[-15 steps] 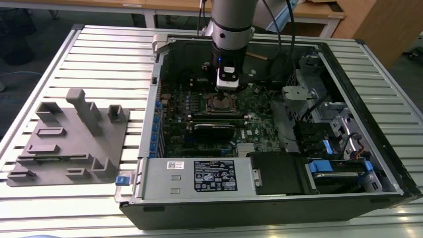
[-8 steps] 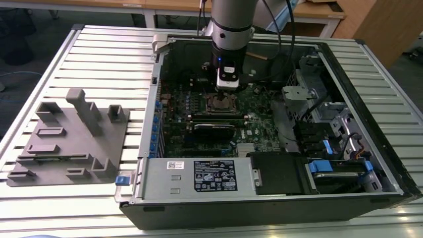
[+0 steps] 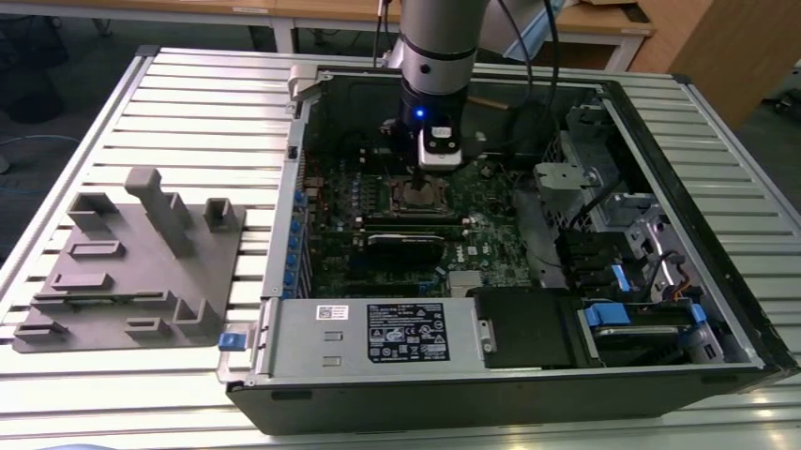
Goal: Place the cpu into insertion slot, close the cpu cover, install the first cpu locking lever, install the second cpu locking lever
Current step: 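Close the cpu cover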
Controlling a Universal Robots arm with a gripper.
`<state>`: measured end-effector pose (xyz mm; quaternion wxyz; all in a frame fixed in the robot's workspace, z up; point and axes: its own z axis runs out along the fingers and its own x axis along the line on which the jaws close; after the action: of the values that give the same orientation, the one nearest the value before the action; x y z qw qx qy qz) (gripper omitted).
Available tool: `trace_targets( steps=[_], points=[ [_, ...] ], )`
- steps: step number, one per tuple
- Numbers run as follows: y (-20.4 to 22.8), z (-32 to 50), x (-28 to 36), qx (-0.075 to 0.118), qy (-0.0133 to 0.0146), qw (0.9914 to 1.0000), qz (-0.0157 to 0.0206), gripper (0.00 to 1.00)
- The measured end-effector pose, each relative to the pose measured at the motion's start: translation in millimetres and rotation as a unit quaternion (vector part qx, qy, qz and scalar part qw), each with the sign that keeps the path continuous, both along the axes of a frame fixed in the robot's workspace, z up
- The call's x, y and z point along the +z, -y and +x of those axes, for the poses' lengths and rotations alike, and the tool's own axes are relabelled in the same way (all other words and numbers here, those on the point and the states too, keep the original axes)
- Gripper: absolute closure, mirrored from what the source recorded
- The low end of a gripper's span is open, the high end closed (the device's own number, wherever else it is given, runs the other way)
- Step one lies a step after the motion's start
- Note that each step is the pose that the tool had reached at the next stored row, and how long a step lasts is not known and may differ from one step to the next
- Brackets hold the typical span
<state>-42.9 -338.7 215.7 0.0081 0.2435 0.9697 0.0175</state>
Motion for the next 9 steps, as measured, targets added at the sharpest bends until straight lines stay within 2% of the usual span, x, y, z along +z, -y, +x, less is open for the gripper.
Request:
trace_targets(
  steps=[2, 4, 6, 9],
  points=[
    [0.0, 0.0, 0.0, 0.018, 0.0, 0.99984, 0.0, 0.89],
    [0.0, 0.0, 0.0, 0.037, 0.0, 0.99933, 0.0, 0.89],
    [0.0, 0.0, 0.0, 0.055, 0.0, 0.9985, 0.0, 0.89],
    [0.0, 0.0, -0.1, 0.082, 0.0, 0.99666, 0.0, 0.89]
  ],
)
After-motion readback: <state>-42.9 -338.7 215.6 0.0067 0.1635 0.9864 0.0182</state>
